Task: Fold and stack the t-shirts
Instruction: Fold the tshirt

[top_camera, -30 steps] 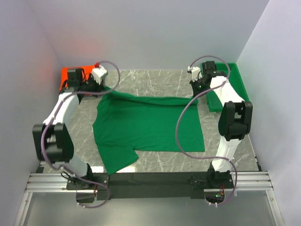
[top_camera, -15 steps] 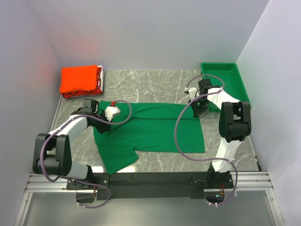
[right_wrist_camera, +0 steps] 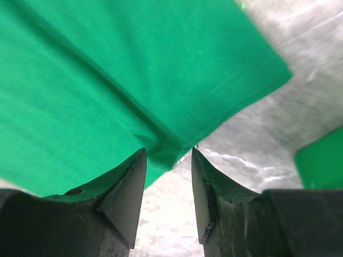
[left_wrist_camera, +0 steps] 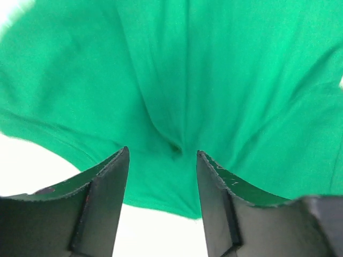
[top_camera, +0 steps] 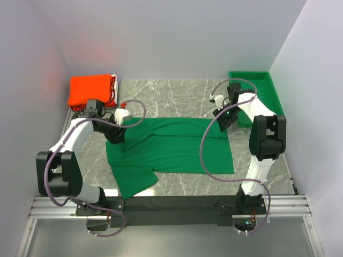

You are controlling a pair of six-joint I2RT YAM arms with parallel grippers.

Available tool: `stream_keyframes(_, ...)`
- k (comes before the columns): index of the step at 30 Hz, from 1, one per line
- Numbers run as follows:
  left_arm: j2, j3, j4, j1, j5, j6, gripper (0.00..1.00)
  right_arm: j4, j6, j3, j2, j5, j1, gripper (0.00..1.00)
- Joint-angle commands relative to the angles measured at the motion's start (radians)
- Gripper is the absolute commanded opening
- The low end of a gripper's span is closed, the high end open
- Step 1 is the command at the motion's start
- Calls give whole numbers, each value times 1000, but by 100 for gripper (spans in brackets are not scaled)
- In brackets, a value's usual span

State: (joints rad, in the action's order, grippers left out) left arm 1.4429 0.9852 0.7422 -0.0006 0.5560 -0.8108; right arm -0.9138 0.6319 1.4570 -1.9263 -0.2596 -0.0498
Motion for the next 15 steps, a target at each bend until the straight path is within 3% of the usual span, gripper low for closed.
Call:
stream_keyframes(1,11,104,36,-4,131,17,60,-131,20,161,31,-85,-4,47)
stream_keyframes(3,87,154,5,-34,140,119,60,-137,-35,204,1,-108,-4,46)
stream_keyframes(8,263,265,-107,-75,162,327,62,-120,-191,341,-137,-104,-5,33)
stream_keyframes(15,448,363,-141,-107,170,397,63,-85,-235,388,-207,-64,-22,25)
